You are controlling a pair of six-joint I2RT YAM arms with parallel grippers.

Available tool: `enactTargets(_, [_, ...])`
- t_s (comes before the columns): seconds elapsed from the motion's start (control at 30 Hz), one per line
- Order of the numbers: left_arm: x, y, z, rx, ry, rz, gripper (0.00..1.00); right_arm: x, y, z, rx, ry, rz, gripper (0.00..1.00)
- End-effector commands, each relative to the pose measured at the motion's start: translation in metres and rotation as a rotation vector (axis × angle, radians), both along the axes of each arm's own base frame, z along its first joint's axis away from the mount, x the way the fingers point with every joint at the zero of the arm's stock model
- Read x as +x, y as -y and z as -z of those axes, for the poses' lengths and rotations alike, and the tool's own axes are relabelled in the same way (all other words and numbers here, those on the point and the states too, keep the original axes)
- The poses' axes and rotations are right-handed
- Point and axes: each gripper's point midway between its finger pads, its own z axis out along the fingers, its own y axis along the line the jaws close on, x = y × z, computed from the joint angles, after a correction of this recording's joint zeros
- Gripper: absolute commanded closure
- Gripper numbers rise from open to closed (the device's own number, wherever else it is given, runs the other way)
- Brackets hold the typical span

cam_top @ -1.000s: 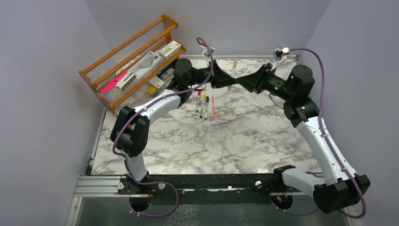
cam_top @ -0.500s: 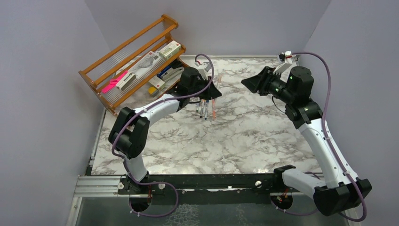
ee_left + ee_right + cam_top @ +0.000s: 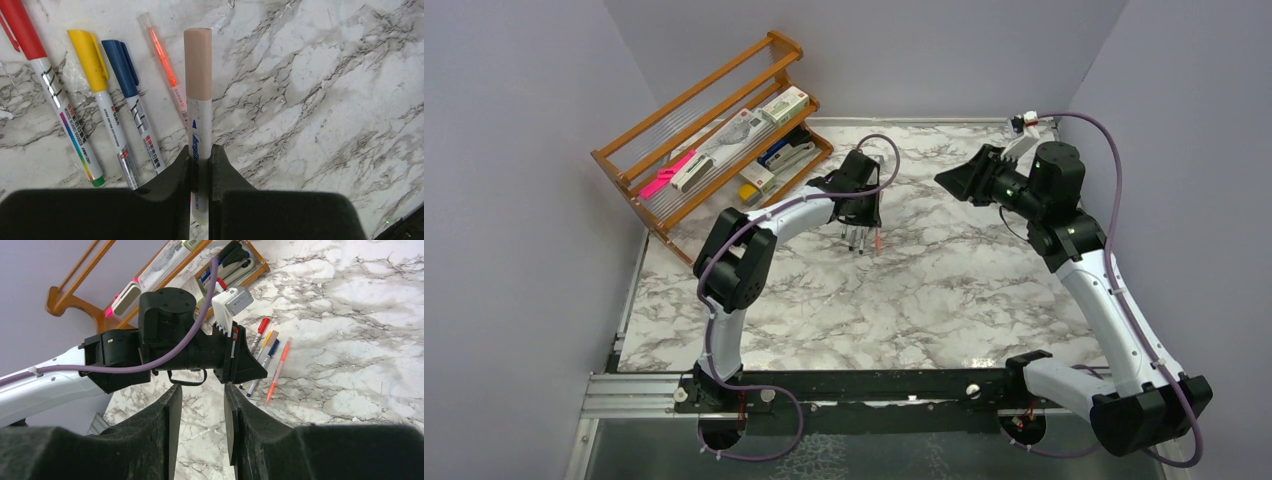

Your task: Insert the pens into the pen caps

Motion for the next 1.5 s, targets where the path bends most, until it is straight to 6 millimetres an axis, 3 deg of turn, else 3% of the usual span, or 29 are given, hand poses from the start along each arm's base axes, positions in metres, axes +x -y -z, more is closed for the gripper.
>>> enactTargets(0.0, [-0.010, -0.010, 0.011, 0.097, -0.065, -0.025, 0.98, -0.002, -0.001, 0.005, -0.005, -0.006, -0.016, 0.64])
enactTargets(0.43, [-0.020, -0.015, 0.034, 0.120, -0.155, -0.079, 0.87, -0.004, 0.000, 0.014, -0.016, -0.024, -0.015, 0.65])
enactTargets(1.17, [-0.023, -0.009, 0.036, 0.096, -0.180, -0.058, 0.67, -0.006, 0.003, 0.020, -0.026, -0.027, -0.004, 0.65])
enactTargets(1.3, [-0.020, -0.008, 0.019, 0.072, -0.147, -0.065, 0.68, -0.006, 0.003, 0.021, -0.029, -0.025, -0.002, 0.65])
enactTargets(1.47, [-0.002, -0.001, -0.037, 0.005, -0.001, -0.059, 0.71, -0.006, 0.004, 0.034, -0.040, -0.064, 0.003, 0.68])
